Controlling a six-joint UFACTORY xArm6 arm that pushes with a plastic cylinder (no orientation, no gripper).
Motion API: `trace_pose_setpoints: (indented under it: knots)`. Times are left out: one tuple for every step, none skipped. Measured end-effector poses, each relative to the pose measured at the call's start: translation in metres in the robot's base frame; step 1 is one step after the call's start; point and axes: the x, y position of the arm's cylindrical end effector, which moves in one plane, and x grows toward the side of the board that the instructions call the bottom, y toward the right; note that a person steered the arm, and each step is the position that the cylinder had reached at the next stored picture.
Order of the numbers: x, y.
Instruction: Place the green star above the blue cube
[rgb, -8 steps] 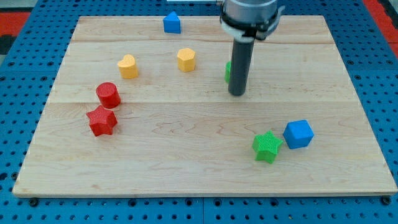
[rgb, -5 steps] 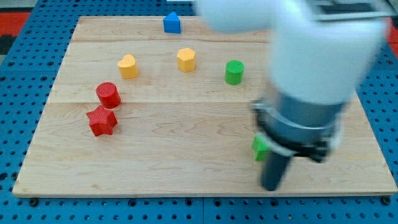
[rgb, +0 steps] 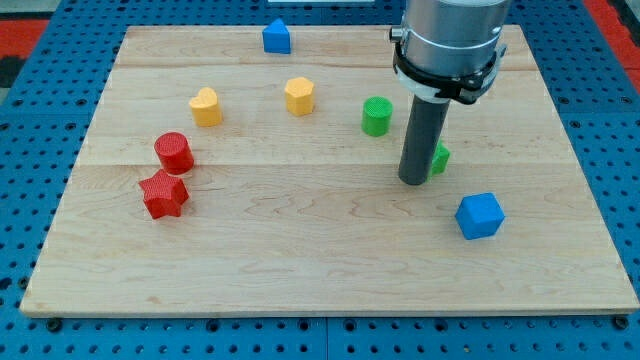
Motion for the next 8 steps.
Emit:
trace_pose_setpoints:
  knots:
    - [-0.044, 0.068]
    - [-0.039, 0.11]
    - [-0.1, 0.123]
    - [-0.079, 0.069]
    - [-0.043, 0.062]
    - [-0.104, 0.104]
    - [-0.204, 0.05]
    - [-0.256, -0.083]
